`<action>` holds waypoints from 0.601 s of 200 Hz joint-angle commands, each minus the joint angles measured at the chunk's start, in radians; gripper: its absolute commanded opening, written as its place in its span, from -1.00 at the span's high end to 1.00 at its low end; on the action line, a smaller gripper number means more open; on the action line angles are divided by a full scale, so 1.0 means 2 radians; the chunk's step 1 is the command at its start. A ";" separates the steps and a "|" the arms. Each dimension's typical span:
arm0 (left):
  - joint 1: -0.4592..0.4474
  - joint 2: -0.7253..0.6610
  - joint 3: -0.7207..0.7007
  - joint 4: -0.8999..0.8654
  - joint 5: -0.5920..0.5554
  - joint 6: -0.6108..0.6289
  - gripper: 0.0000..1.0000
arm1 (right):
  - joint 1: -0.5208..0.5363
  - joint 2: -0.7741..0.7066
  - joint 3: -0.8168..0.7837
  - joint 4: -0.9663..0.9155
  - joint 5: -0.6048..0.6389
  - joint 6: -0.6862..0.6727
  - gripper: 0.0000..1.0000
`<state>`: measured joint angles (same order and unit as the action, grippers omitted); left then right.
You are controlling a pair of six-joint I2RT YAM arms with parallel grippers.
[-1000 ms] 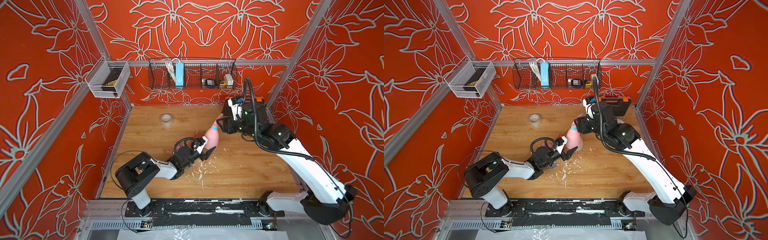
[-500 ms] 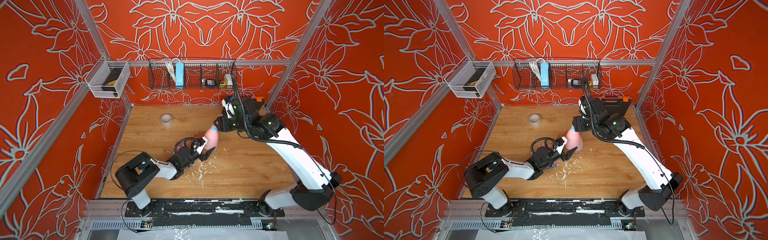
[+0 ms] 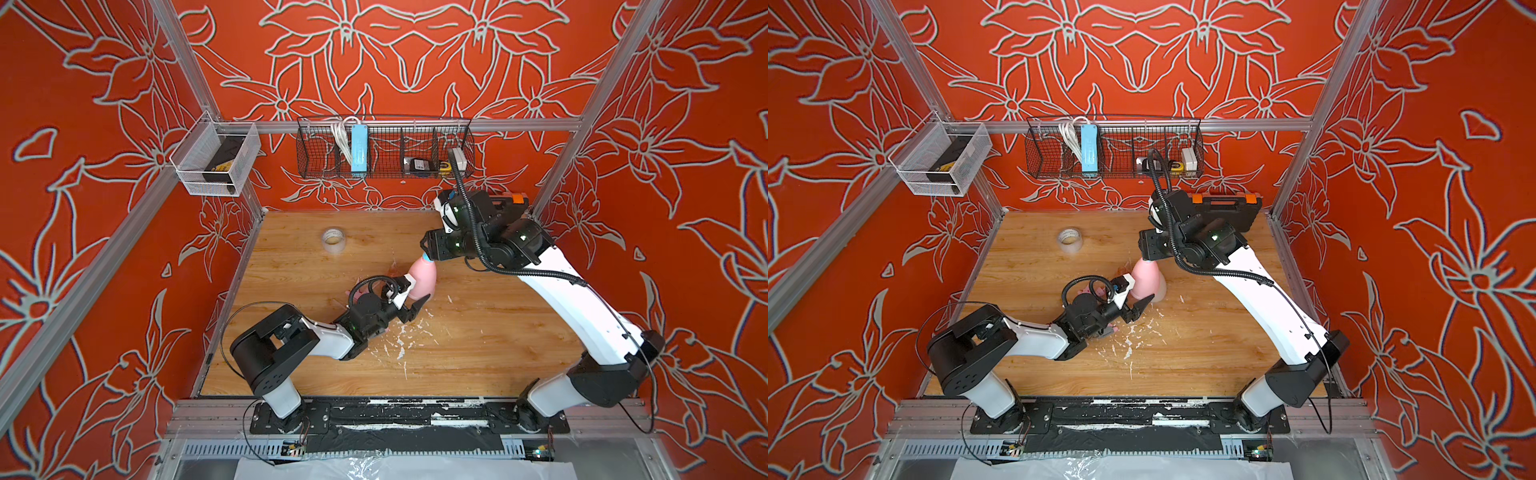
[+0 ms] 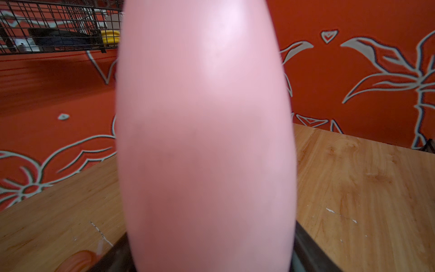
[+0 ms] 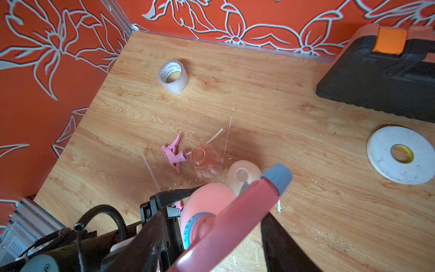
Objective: Attach spray nozzles to spray bottles
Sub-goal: Screw the spray nozzle on the spray bottle.
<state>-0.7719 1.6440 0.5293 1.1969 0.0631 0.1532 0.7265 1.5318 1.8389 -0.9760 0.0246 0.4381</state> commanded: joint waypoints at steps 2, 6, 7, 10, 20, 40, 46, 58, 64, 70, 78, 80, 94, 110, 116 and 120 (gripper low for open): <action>-0.002 -0.019 0.005 0.013 -0.003 0.011 0.20 | 0.006 0.001 0.014 -0.014 0.002 0.010 -0.20; -0.002 -0.019 0.005 0.013 -0.003 0.011 0.20 | 0.007 0.002 0.013 -0.015 0.002 0.011 -0.18; -0.002 -0.020 0.005 0.012 -0.003 0.011 0.20 | 0.007 0.001 0.013 -0.014 0.002 0.011 -0.17; -0.002 -0.020 0.005 0.013 -0.003 0.011 0.20 | 0.007 0.001 0.013 -0.014 0.002 0.011 -0.15; -0.001 -0.020 0.005 0.013 -0.003 0.011 0.20 | 0.007 -0.001 0.010 -0.012 0.002 0.011 -0.04; -0.002 -0.021 0.006 0.012 -0.002 0.012 0.20 | 0.009 -0.005 0.003 -0.008 0.003 0.010 0.16; -0.002 -0.021 0.007 0.011 -0.002 0.012 0.20 | 0.009 -0.006 0.002 -0.008 0.003 0.010 0.21; -0.002 -0.021 0.007 0.010 -0.002 0.013 0.20 | 0.010 -0.007 0.000 -0.007 0.004 0.007 0.33; -0.001 -0.022 0.007 0.010 -0.002 0.013 0.20 | 0.011 -0.008 -0.001 -0.005 0.004 0.004 0.37; -0.002 -0.021 0.007 0.010 -0.002 0.014 0.20 | 0.010 -0.010 -0.002 -0.004 0.003 0.002 0.39; -0.002 -0.022 0.006 0.009 -0.001 0.014 0.20 | 0.011 -0.011 -0.004 -0.002 0.002 -0.004 0.46; -0.002 -0.021 0.006 0.008 -0.002 0.015 0.20 | 0.012 -0.012 -0.004 -0.001 0.003 -0.005 0.47; -0.001 -0.021 0.006 0.008 -0.002 0.013 0.20 | 0.013 -0.015 -0.011 0.006 0.000 -0.016 0.55; -0.002 -0.022 0.006 0.008 0.000 0.012 0.20 | 0.016 -0.022 -0.024 0.020 -0.006 -0.030 0.68; -0.001 -0.022 0.006 0.008 0.001 0.012 0.20 | 0.017 -0.025 -0.029 0.025 -0.007 -0.034 0.69; -0.001 -0.022 0.006 0.008 0.001 0.012 0.20 | 0.017 -0.027 -0.033 0.030 -0.007 -0.038 0.71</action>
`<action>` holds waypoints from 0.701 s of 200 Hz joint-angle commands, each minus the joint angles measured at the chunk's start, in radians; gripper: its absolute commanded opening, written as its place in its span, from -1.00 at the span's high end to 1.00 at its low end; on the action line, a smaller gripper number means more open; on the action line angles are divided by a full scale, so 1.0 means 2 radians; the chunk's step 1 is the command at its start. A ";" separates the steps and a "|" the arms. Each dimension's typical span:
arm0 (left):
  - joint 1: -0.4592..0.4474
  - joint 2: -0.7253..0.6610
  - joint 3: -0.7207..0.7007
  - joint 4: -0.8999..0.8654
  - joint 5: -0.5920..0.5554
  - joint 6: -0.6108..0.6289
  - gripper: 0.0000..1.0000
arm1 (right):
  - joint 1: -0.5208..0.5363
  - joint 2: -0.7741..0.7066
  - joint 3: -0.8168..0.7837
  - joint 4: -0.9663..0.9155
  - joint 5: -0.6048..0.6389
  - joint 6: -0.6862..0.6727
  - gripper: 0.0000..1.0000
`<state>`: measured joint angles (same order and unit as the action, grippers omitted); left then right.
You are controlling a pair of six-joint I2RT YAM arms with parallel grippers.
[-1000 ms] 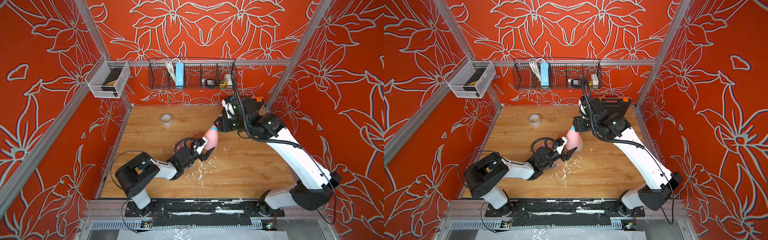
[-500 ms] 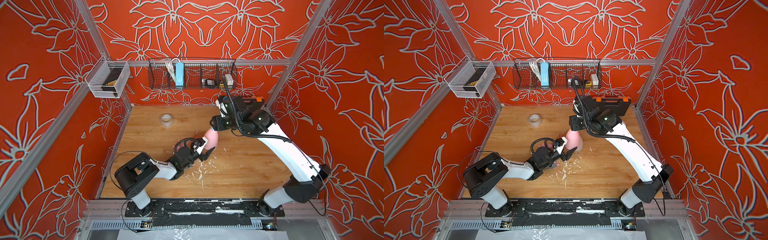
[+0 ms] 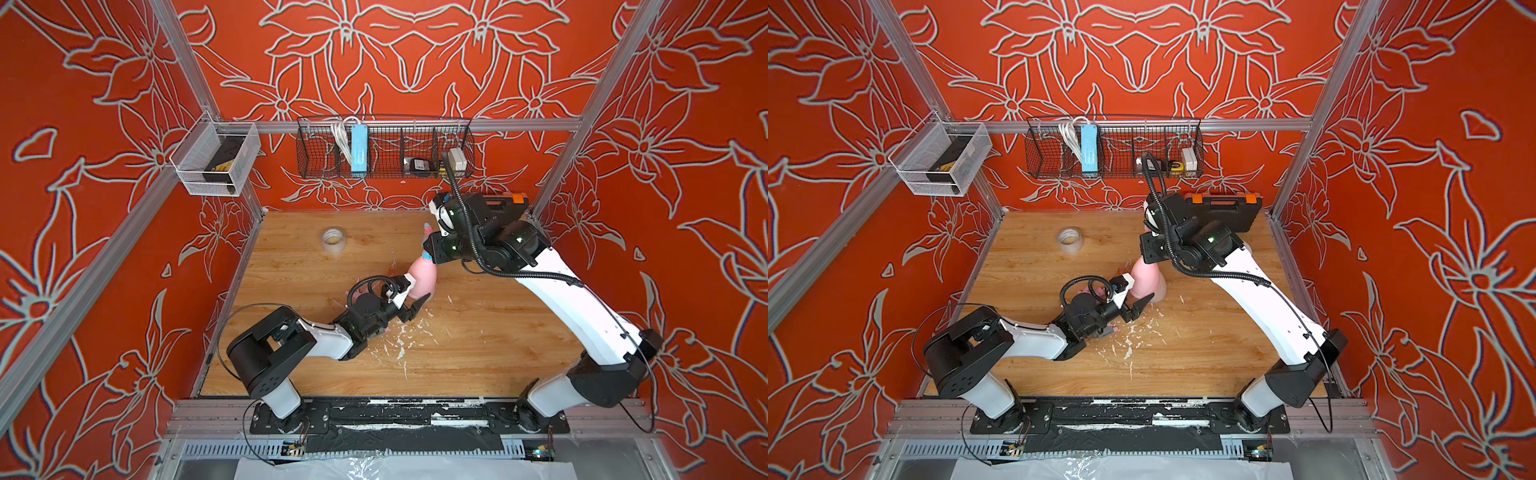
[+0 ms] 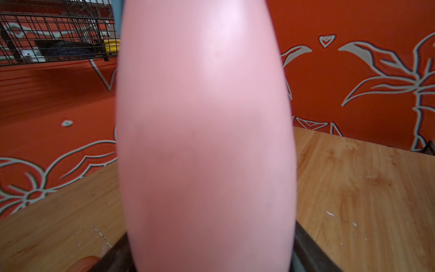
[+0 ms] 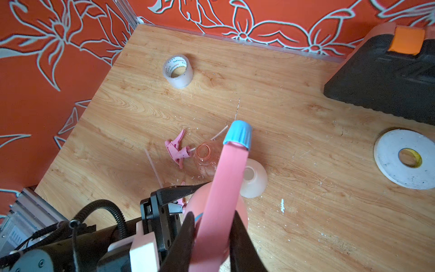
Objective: Attach spray nozzles to spray bottles
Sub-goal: Screw the spray nozzle on the spray bottle.
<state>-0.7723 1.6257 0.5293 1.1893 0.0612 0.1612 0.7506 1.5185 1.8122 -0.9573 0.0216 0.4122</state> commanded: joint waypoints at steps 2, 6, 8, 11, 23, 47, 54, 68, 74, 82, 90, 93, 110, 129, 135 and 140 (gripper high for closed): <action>-0.001 -0.013 0.006 0.012 0.002 0.007 0.20 | 0.005 -0.022 -0.022 0.022 -0.007 -0.028 0.72; -0.001 -0.014 0.006 0.012 0.003 0.007 0.20 | 0.007 -0.025 -0.027 0.027 -0.007 -0.032 0.75; -0.001 -0.013 0.006 0.011 0.003 0.006 0.20 | 0.007 -0.026 -0.030 0.029 -0.007 -0.033 0.76; -0.001 -0.014 0.007 0.011 0.004 0.006 0.20 | 0.007 -0.028 -0.033 0.032 -0.007 -0.036 0.77; 0.000 -0.016 0.006 0.011 0.004 0.002 0.20 | 0.008 -0.039 -0.052 0.048 -0.010 -0.052 0.80; 0.003 -0.022 0.006 0.010 0.018 -0.008 0.21 | 0.008 -0.073 -0.111 0.109 -0.013 -0.081 0.85; 0.004 -0.025 0.006 0.010 0.023 -0.012 0.21 | 0.009 -0.084 -0.131 0.131 -0.017 -0.090 0.87; 0.007 -0.029 0.006 0.010 0.034 -0.020 0.23 | 0.009 -0.103 -0.162 0.164 -0.024 -0.105 0.93; 0.009 -0.030 0.006 0.011 0.040 -0.023 0.23 | 0.008 -0.110 -0.173 0.181 -0.023 -0.109 0.94; 0.010 -0.032 0.006 0.011 0.046 -0.027 0.24 | 0.008 -0.119 -0.185 0.193 -0.023 -0.116 0.99; 0.012 -0.034 0.006 0.011 0.054 -0.031 0.25 | 0.009 -0.125 -0.197 0.207 -0.027 -0.123 1.00; 0.013 -0.035 0.006 0.011 0.056 -0.033 0.25 | 0.008 -0.128 -0.201 0.211 -0.029 -0.125 1.00; 0.019 -0.039 0.008 0.012 0.074 -0.043 0.25 | 0.009 -0.138 -0.220 0.231 -0.042 -0.138 1.00; 0.020 -0.044 0.011 0.007 0.086 -0.045 0.26 | 0.009 -0.138 -0.226 0.231 -0.047 -0.146 1.00; 0.020 -0.045 0.012 0.004 0.088 -0.045 0.26 | 0.008 -0.137 -0.226 0.229 -0.051 -0.148 1.00; 0.021 -0.046 0.013 0.002 0.091 -0.045 0.26 | 0.008 -0.136 -0.226 0.228 -0.053 -0.149 1.00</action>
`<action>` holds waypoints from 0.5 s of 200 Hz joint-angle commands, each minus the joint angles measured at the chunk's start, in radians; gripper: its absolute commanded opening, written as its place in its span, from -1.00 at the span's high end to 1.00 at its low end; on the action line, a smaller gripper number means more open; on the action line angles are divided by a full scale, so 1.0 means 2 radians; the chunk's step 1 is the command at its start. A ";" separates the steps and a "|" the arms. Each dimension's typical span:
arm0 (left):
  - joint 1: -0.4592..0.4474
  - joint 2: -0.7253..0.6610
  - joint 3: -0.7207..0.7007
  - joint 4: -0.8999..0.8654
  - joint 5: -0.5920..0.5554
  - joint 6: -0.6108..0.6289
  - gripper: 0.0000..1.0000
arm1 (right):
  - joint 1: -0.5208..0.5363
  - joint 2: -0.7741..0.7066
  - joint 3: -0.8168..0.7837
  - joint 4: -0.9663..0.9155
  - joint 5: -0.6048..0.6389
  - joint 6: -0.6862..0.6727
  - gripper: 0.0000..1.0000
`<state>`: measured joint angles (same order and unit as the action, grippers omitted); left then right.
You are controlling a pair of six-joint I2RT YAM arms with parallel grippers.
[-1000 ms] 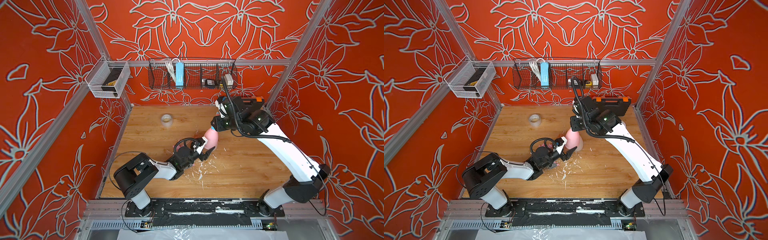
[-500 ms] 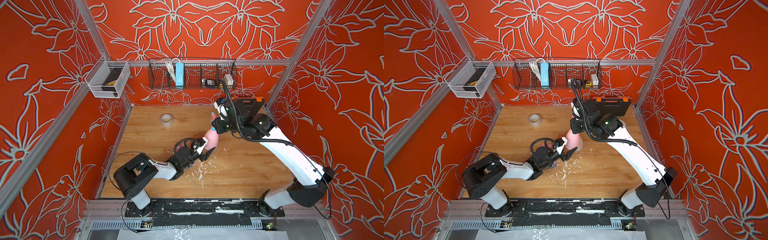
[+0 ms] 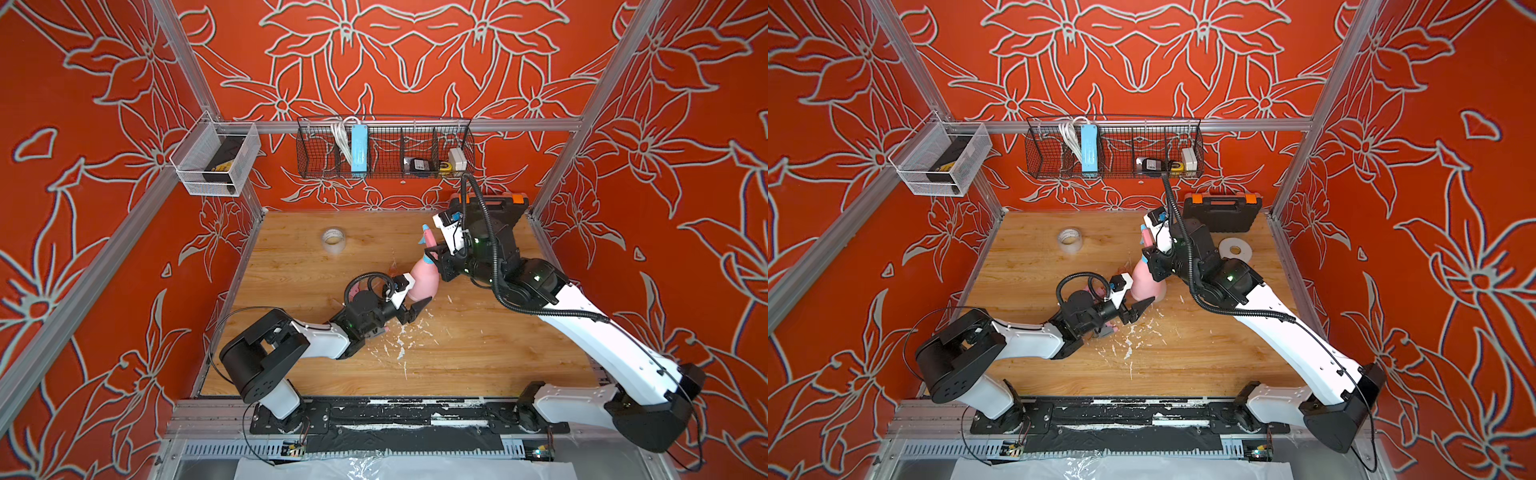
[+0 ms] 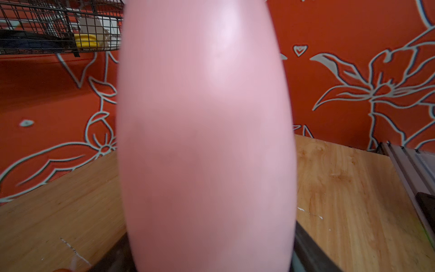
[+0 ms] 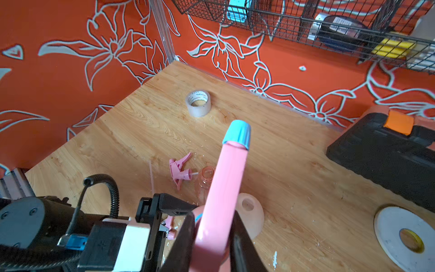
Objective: Attach spray nozzles to spray bottles
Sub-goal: Screw the spray nozzle on the spray bottle.
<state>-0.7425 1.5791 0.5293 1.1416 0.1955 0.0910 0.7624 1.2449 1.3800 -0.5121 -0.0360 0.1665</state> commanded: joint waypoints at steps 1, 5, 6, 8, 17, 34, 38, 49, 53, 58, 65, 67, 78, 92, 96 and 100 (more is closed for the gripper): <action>0.006 -0.023 0.013 0.026 0.024 -0.009 0.26 | 0.002 0.001 -0.010 0.005 -0.025 -0.026 1.00; 0.006 -0.024 0.013 0.025 0.024 -0.009 0.26 | 0.003 0.002 -0.010 0.003 -0.025 -0.028 1.00; 0.006 -0.024 0.014 0.025 0.025 -0.009 0.26 | 0.003 0.002 -0.010 0.002 -0.024 -0.028 1.00; 0.006 -0.024 0.014 0.023 0.025 -0.009 0.26 | 0.002 0.003 -0.010 0.001 -0.024 -0.027 1.00; 0.006 -0.027 0.015 0.019 0.024 -0.007 0.26 | 0.003 0.003 -0.008 -0.004 -0.024 -0.030 1.00; 0.007 -0.029 0.017 0.015 0.023 -0.005 0.26 | 0.003 0.003 -0.009 -0.009 -0.023 -0.036 1.00; 0.007 -0.029 0.017 0.015 0.023 -0.005 0.26 | 0.003 0.003 -0.010 -0.010 -0.023 -0.037 1.00; 0.007 -0.031 0.019 0.016 0.024 -0.007 0.26 | 0.003 0.001 -0.016 -0.009 -0.023 -0.039 1.00; 0.007 -0.031 0.020 0.015 0.025 -0.008 0.26 | 0.003 -0.001 -0.018 -0.007 -0.023 -0.040 1.00; 0.007 -0.032 0.020 0.017 0.026 -0.011 0.26 | 0.003 -0.003 -0.023 -0.005 -0.025 -0.040 1.00; 0.008 -0.033 0.022 0.018 0.030 -0.014 0.26 | 0.002 -0.006 -0.030 0.001 -0.029 -0.039 1.00; 0.008 -0.034 0.022 0.019 0.031 -0.015 0.26 | 0.002 -0.007 -0.032 0.002 -0.030 -0.040 1.00; 0.008 -0.035 0.024 0.020 0.037 -0.019 0.26 | 0.003 -0.011 -0.041 0.012 -0.034 -0.035 1.00; 0.008 -0.037 0.026 0.023 0.039 -0.022 0.26 | 0.003 -0.012 -0.047 0.018 -0.035 -0.029 1.00; 0.008 -0.039 0.026 0.024 0.039 -0.022 0.27 | 0.003 -0.012 -0.048 0.018 -0.035 -0.027 1.00; 0.008 -0.039 0.026 0.025 0.039 -0.023 0.27 | 0.003 -0.011 -0.047 0.018 -0.036 -0.025 1.00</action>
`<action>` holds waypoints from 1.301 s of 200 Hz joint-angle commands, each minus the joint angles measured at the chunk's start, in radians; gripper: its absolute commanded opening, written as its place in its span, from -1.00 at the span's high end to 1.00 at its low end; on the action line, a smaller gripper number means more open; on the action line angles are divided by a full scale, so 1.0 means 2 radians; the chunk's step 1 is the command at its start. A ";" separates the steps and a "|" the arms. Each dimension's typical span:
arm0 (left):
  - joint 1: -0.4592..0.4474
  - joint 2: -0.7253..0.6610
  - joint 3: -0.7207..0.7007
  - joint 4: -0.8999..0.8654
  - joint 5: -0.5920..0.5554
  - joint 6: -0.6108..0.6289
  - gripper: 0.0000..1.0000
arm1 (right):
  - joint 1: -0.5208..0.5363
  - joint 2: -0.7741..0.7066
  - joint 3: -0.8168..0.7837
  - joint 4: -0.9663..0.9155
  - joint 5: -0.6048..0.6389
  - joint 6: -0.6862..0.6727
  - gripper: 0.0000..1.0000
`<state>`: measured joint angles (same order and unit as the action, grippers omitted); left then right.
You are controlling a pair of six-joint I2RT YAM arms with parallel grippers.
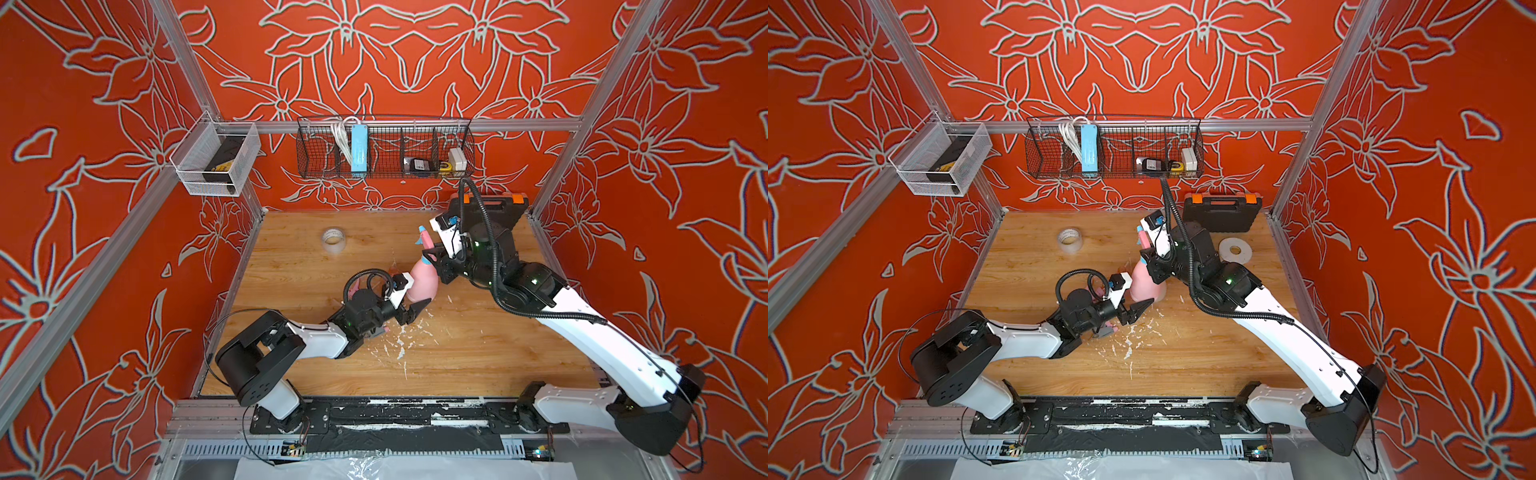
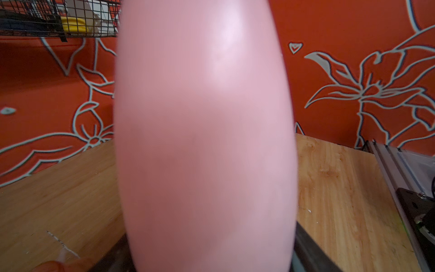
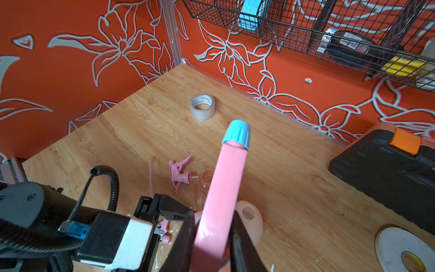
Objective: Attach spray nozzles to spray bottles
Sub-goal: Screw the spray nozzle on the spray bottle.
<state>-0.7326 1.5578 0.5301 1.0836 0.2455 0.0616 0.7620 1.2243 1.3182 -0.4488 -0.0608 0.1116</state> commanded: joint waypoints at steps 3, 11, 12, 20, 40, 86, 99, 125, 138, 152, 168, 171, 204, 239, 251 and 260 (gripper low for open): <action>0.003 -0.030 0.026 0.055 0.014 -0.009 0.26 | 0.003 0.000 -0.017 -0.013 -0.023 0.003 1.00; 0.003 -0.032 0.026 0.056 0.012 -0.010 0.27 | 0.003 0.002 -0.016 -0.013 -0.023 0.009 1.00; 0.003 -0.032 0.026 0.057 0.013 -0.010 0.27 | 0.003 0.002 -0.016 -0.013 -0.023 0.010 1.00; 0.003 -0.032 0.026 0.061 0.011 -0.012 0.26 | 0.003 0.004 -0.015 -0.015 -0.020 0.016 1.00; 0.003 -0.030 0.036 0.058 -0.006 -0.012 0.27 | 0.005 0.019 0.005 -0.046 0.007 0.033 1.00; 0.000 -0.012 0.080 0.012 -0.103 -0.003 0.28 | 0.027 0.055 0.062 -0.131 0.125 0.085 1.00; -0.004 -0.003 0.092 0.006 -0.129 0.001 0.29 | 0.033 0.069 0.082 -0.159 0.161 0.109 1.00; -0.017 0.012 0.111 0.000 -0.161 0.017 0.29 | 0.047 0.100 0.123 -0.211 0.217 0.149 1.00; -0.021 0.018 0.117 0.002 -0.168 0.021 0.29 | 0.054 0.114 0.140 -0.230 0.234 0.171 1.00; -0.024 0.023 0.118 0.007 -0.173 0.021 0.29 | 0.061 0.126 0.155 -0.244 0.246 0.191 1.00; -0.028 0.027 0.116 0.012 -0.179 0.023 0.30 | 0.065 0.140 0.175 -0.264 0.260 0.212 1.00; -0.028 0.027 0.116 0.013 -0.181 0.023 0.30 | 0.066 0.143 0.178 -0.269 0.262 0.215 1.00; -0.029 0.026 0.104 0.021 -0.185 0.020 0.30 | 0.072 0.160 0.209 -0.294 0.276 0.233 0.87; -0.028 0.024 0.098 0.023 -0.181 0.023 0.29 | 0.073 0.154 0.215 -0.287 0.266 0.218 0.72; -0.029 0.025 0.097 0.022 -0.178 0.026 0.29 | 0.073 0.149 0.220 -0.285 0.260 0.207 0.64; -0.028 0.026 0.095 0.020 -0.175 0.027 0.29 | 0.073 0.147 0.222 -0.282 0.257 0.196 0.59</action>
<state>-0.7998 1.6321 0.7036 0.9550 -0.0689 0.1143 0.8936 1.5227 1.7550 -0.8711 0.4946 0.5285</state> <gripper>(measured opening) 0.704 0.236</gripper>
